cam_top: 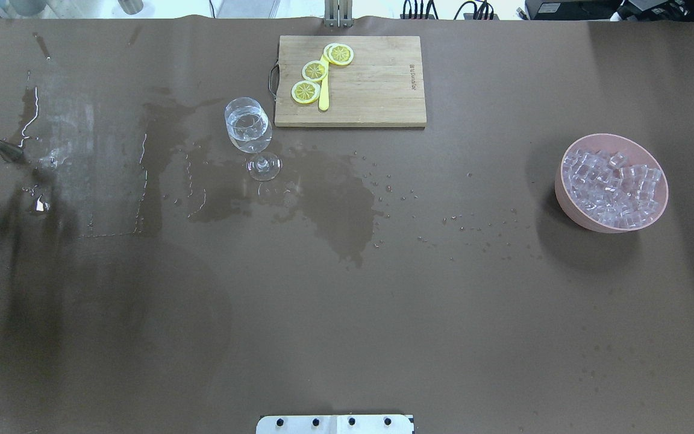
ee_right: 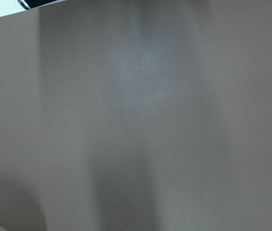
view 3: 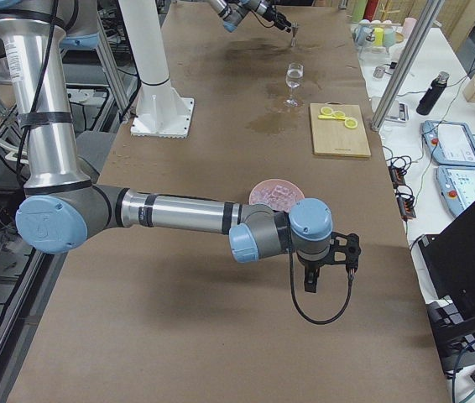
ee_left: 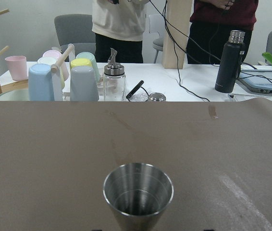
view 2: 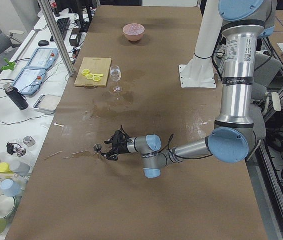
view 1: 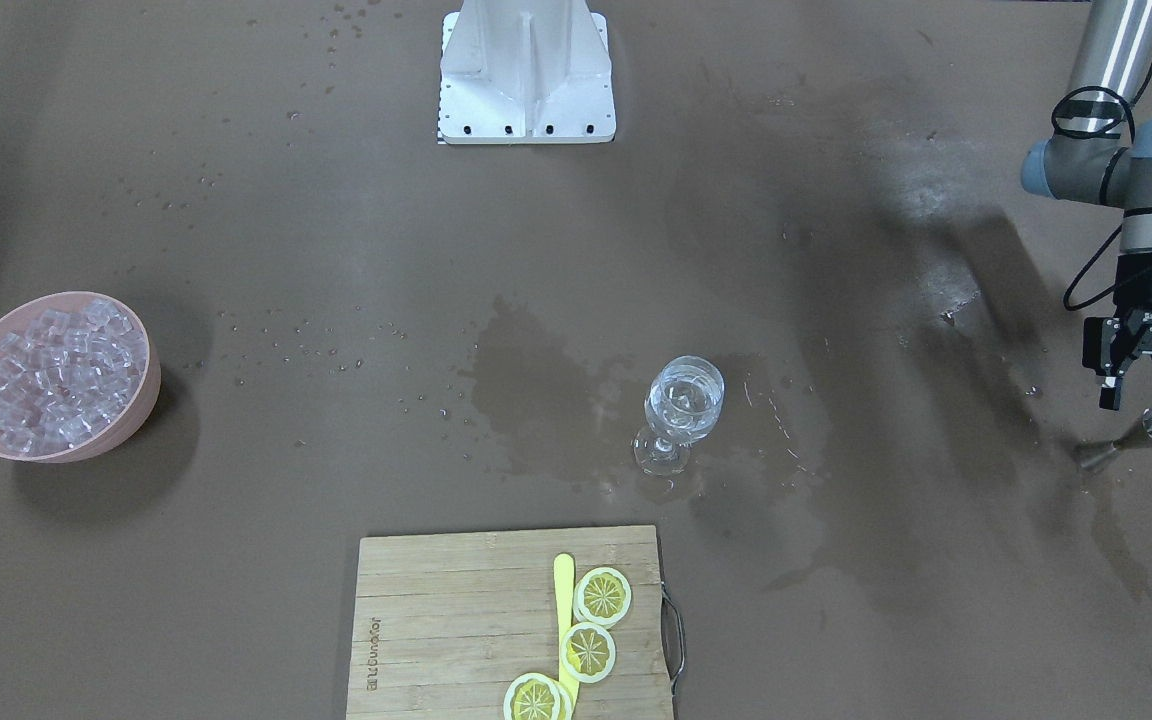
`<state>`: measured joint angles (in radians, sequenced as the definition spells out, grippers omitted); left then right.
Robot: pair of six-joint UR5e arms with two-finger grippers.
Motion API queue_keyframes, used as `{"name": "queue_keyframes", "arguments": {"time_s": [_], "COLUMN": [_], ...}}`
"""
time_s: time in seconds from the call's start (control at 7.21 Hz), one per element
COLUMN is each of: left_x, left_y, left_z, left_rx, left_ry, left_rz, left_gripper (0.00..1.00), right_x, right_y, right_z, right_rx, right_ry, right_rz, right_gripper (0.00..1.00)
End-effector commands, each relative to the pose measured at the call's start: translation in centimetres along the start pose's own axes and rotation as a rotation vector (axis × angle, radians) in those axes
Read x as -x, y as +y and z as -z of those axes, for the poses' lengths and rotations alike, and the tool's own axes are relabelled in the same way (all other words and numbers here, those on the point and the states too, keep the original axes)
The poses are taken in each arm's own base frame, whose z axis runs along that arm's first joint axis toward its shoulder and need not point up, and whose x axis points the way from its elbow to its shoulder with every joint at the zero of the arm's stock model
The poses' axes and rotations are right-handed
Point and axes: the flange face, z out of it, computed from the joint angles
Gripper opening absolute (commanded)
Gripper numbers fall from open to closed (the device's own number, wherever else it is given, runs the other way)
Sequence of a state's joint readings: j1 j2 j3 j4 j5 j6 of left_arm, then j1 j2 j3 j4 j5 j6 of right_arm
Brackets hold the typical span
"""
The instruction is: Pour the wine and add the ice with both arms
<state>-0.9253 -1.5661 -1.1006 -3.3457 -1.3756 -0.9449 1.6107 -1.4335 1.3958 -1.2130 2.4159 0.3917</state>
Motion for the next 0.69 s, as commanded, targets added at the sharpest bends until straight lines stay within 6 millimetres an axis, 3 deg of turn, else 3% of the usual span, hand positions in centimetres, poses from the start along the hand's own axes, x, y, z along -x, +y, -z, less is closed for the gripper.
{"name": "queue_keyframes", "arguments": {"time_s": [0.0, 0.28, 0.55], "left_x": [0.5, -0.1, 1.2], "left_y": [-4.2, -7.9, -12.2], "left_z": [0.2, 0.6, 0.4], "left_rx": [0.039, 0.071, 0.11], "left_ry": [-0.003, -0.024, -0.044], "left_rz": [0.013, 0.03, 0.067], "left_gripper": [0.81, 0.82, 0.82], "right_x": [1.1, 0.6, -1.0], "right_y": [-0.7, -0.8, 0.4], "right_z": [0.7, 0.7, -0.4], "right_rx": [-0.017, -0.031, -0.014], "right_ry": [0.004, 0.036, 0.046], "right_rz": [-0.088, -0.088, -0.098], "right_gripper": [1.0, 1.0, 1.0]}}
